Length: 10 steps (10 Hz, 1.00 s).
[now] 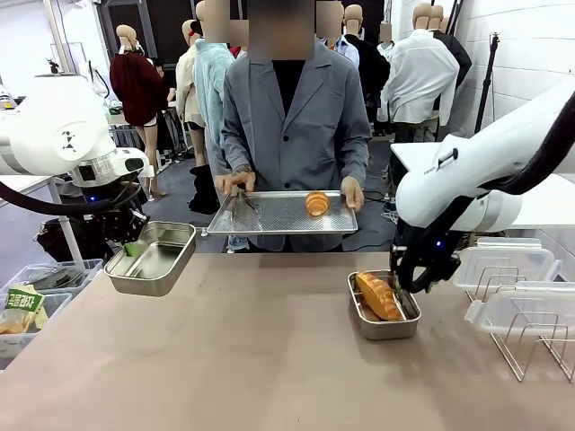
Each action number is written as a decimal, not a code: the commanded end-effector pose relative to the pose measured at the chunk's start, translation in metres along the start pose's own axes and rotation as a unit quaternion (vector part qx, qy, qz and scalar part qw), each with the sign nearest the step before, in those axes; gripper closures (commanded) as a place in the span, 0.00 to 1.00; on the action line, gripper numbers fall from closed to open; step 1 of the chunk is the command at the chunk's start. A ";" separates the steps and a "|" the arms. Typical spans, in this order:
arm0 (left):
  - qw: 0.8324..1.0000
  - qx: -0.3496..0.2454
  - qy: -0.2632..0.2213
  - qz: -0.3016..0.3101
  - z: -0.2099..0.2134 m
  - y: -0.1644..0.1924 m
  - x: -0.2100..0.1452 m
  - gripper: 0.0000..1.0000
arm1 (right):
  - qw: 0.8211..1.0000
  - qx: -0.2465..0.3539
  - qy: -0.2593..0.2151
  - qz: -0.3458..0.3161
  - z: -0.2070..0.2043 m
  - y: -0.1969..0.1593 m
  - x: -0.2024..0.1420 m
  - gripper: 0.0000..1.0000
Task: Place the bread in airtight containers.
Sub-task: Once an object is inside an Airtight Container , place the container in the center of the table.
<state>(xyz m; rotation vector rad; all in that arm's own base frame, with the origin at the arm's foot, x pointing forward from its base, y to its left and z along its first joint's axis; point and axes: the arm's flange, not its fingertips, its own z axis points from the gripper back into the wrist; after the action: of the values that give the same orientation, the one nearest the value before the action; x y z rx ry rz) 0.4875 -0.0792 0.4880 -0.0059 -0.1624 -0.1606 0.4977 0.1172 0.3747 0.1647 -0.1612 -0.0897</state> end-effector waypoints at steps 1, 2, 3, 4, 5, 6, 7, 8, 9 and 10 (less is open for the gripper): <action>1.000 0.004 -0.004 -0.002 0.003 0.001 0.000 1.00 | 0.999 0.014 -0.033 0.020 0.042 -0.017 -0.015 0.09; 1.000 0.004 -0.004 -0.002 0.003 0.001 0.000 1.00 | 0.998 0.016 -0.063 0.026 0.070 -0.024 -0.019 0.09; 1.000 0.004 -0.004 -0.002 0.003 0.001 0.000 1.00 | 0.996 0.019 -0.087 0.029 0.103 -0.033 -0.019 0.09; 1.000 0.004 -0.004 -0.002 0.003 0.001 0.000 1.00 | 0.994 0.011 -0.096 0.043 0.127 -0.039 -0.018 0.09; 1.000 0.004 -0.004 -0.002 0.003 0.001 0.000 1.00 | 0.993 -0.002 -0.076 0.091 0.156 -0.050 -0.012 0.09; 1.000 0.004 -0.004 -0.002 0.003 0.001 0.000 1.00 | 0.992 -0.012 -0.077 0.098 0.178 -0.058 -0.012 0.09; 1.000 0.004 -0.004 -0.002 0.003 0.001 0.000 1.00 | 0.993 -0.017 -0.091 0.075 0.196 -0.066 -0.014 0.09; 1.000 0.004 -0.004 -0.002 0.003 0.001 0.000 1.00 | 0.993 -0.016 -0.096 0.064 0.199 -0.068 -0.013 0.09; 1.000 0.004 -0.004 -0.002 0.003 0.001 0.000 1.00 | 0.993 -0.005 -0.093 0.075 0.190 -0.060 -0.018 0.09; 1.000 0.004 -0.004 -0.002 0.003 0.001 0.000 1.00 | 0.993 -0.005 -0.093 0.075 0.190 -0.060 -0.018 0.09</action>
<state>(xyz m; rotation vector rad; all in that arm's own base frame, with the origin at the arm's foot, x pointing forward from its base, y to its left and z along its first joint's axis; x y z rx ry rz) 0.4874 -0.0795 0.4879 -0.0058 -0.1623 -0.1612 0.4422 0.0224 0.5566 0.1242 -0.3589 0.0381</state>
